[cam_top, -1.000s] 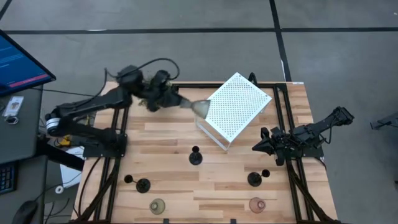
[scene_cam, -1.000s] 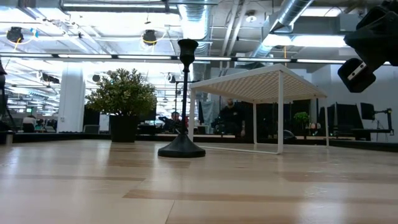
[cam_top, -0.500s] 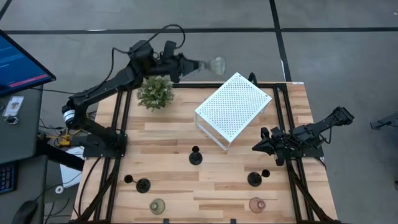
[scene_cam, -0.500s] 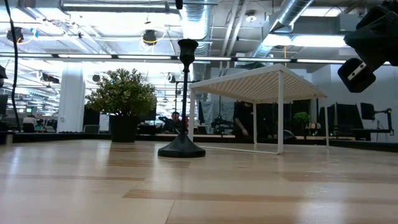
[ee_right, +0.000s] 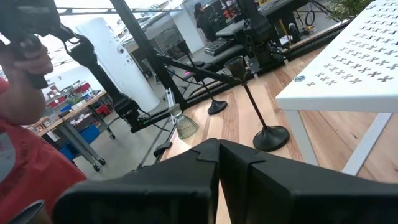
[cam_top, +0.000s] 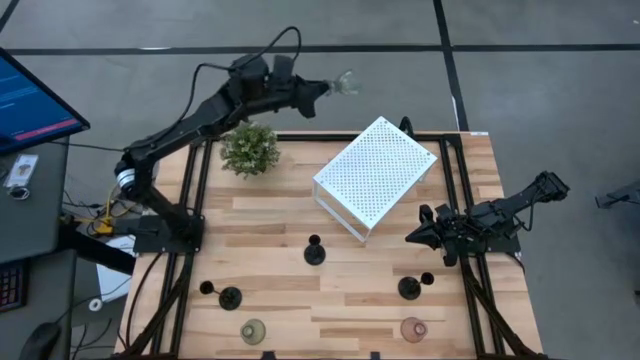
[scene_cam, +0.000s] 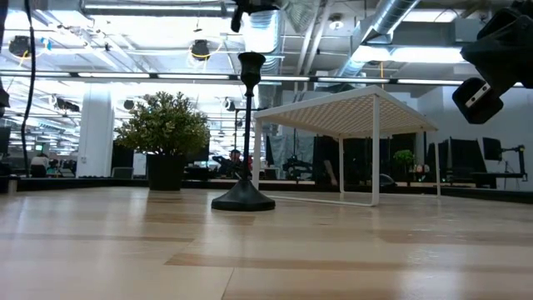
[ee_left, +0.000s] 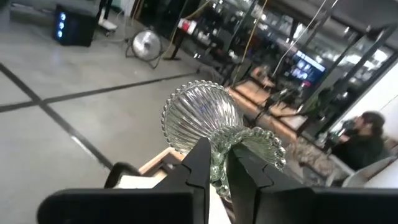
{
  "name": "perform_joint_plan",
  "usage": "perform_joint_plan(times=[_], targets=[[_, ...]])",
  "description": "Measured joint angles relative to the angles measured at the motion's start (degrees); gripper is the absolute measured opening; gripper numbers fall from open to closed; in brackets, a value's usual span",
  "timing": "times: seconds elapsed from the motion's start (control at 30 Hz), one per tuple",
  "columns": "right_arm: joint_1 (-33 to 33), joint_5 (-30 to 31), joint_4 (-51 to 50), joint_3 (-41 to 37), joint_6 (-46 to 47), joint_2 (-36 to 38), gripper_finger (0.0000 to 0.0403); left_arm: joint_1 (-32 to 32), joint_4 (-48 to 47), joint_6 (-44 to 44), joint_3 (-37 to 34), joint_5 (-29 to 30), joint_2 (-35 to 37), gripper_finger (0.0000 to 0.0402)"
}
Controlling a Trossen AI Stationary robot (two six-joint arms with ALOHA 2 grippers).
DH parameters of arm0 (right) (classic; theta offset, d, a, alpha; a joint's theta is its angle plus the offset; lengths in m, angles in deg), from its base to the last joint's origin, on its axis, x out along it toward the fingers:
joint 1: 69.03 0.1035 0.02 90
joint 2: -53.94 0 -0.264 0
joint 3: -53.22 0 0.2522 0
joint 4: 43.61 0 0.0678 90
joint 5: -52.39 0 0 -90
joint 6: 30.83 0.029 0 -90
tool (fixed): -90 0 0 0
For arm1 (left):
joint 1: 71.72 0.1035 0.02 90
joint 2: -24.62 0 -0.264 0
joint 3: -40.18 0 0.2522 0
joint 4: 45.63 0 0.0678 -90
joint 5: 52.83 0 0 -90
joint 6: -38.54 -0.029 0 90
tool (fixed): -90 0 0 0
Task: Pick & Place candle stick holders
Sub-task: Put the top green glass candle holder on the shelf
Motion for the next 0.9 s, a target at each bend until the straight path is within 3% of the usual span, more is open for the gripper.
perform_joint_plan(times=[0.3,0.9], targets=[[0.0,0.0,0.0,0.0,0.0,0.0,0.0001,-0.4,-5.6,-0.6,7.4,1.2,-6.4,0.0030],[0.0,0.0,0.0,0.0,0.0,0.0,0.0001,-5.5,-15.4,-0.2,7.9,2.1,-12.7,0.0030]])
